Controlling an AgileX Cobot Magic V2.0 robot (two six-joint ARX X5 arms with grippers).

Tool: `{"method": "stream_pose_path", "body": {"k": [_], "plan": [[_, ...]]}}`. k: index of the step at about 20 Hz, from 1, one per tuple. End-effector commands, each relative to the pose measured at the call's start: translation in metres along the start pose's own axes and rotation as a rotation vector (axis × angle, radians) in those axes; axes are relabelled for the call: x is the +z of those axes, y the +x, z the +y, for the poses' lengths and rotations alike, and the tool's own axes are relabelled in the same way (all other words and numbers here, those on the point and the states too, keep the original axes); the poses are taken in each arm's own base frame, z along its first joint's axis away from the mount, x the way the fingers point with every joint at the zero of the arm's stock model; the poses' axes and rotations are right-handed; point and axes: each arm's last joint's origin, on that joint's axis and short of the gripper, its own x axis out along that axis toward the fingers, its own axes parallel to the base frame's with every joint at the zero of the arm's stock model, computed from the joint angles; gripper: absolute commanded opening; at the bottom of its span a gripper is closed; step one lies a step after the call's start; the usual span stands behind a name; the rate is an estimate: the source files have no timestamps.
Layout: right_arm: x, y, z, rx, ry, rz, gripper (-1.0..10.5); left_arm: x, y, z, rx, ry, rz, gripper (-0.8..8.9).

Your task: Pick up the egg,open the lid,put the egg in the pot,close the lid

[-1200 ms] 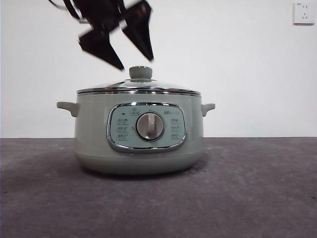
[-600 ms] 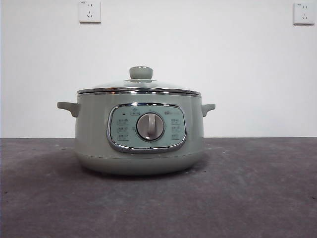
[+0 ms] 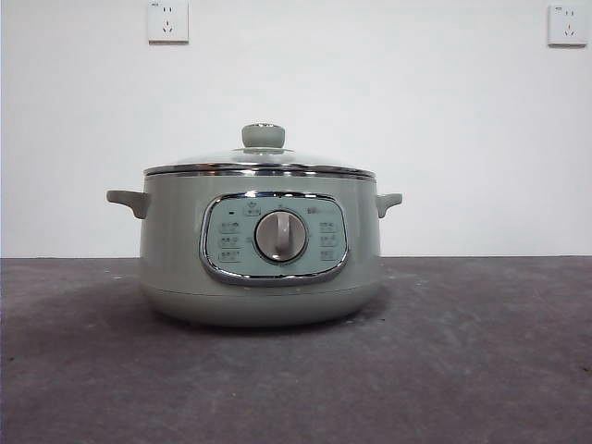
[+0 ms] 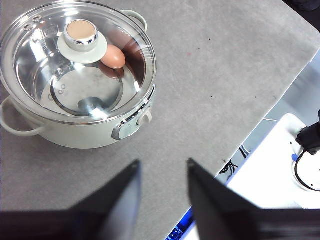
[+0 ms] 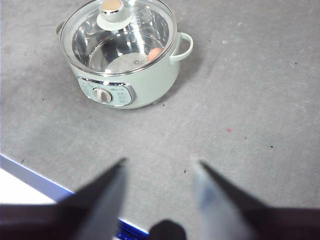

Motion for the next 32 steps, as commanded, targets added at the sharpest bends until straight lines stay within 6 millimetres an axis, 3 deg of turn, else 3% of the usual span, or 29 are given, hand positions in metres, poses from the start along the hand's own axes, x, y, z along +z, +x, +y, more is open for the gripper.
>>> {"method": "stream_pose_path", "body": {"k": [1, 14, 21, 24, 28, 32], "plan": [[-0.003, 0.002, 0.0, -0.013, 0.002, 0.034, -0.1, 0.0, -0.001, 0.0, -0.003, -0.002, -0.003, -0.05], [-0.003, 0.003, -0.001, -0.02, 0.031, 0.035, 0.0, 0.001, 0.0, 0.0, -0.002, -0.001, -0.005, -0.04], [-0.003, 0.003, -0.001, -0.02, 0.031, 0.035, 0.0, 0.019, 0.001, 0.003, 0.048, 0.146, -0.165, -0.03], [-0.003, 0.003, -0.001, -0.02, 0.03, 0.035, 0.0, 0.023, -0.02, 0.01, 0.145, 0.31, -0.332, -0.03], [-0.003, 0.003, -0.001, -0.02, 0.031, 0.035, 0.0, -0.005, -0.049, 0.02, 0.208, 0.343, -0.555, -0.03], [-0.003, 0.003, -0.001, -0.02, 0.03, 0.035, 0.0, -0.063, -0.037, 0.033, 0.46, 0.276, -0.6, -0.03]]}}
